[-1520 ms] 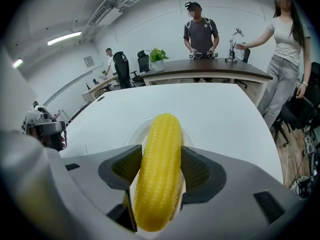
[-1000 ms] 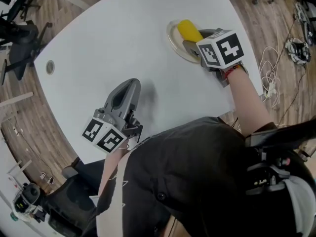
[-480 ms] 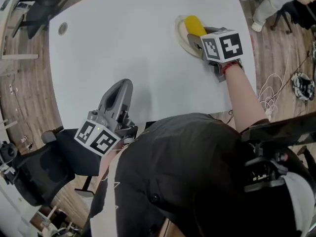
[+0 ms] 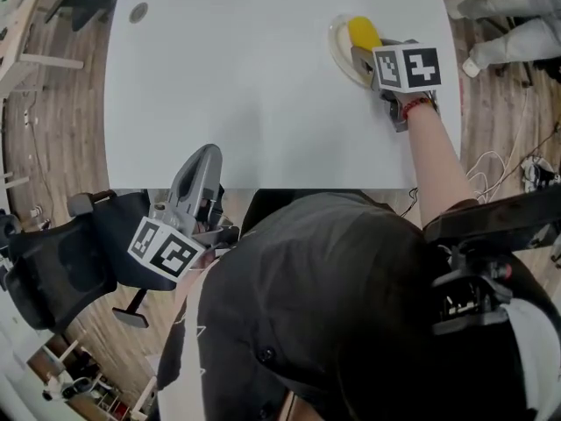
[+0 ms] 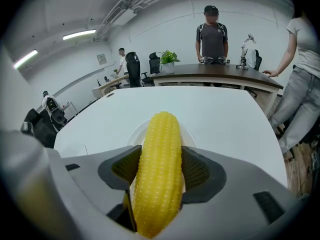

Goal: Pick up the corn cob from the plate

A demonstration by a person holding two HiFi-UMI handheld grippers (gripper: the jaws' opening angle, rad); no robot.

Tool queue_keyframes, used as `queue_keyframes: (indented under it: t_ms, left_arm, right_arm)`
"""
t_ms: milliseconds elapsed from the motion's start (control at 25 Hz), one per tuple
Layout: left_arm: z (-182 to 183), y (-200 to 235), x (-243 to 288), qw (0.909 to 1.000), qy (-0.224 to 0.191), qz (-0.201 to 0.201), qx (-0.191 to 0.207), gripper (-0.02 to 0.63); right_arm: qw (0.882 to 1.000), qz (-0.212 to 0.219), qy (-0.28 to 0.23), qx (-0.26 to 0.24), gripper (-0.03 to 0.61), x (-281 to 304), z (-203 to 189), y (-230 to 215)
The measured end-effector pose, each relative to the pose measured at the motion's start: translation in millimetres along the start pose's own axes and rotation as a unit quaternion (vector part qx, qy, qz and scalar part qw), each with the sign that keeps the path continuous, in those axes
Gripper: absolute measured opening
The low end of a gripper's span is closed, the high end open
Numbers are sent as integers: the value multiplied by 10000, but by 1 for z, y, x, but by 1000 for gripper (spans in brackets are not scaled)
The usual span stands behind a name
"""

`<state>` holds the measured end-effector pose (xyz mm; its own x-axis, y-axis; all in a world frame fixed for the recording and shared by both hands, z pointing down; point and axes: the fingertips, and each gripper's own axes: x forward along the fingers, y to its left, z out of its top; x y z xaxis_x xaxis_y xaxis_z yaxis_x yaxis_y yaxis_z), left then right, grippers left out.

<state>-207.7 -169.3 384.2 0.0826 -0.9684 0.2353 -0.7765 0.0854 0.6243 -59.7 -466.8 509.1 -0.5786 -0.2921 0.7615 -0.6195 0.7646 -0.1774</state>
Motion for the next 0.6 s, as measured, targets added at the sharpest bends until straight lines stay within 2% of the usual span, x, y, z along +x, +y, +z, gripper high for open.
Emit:
queue_keyframes:
  t_ms: [280,600]
  left_arm:
    - [-1,-4,-30,9992,-128,-342,167,15]
    - [8,21,-100,9989,-103,-385,245,15]
  right_arm:
    - [9968,-71,-499,613,252,-22,-10,14]
    - [9892,-106,-964,1101,252,-65,-30,65]
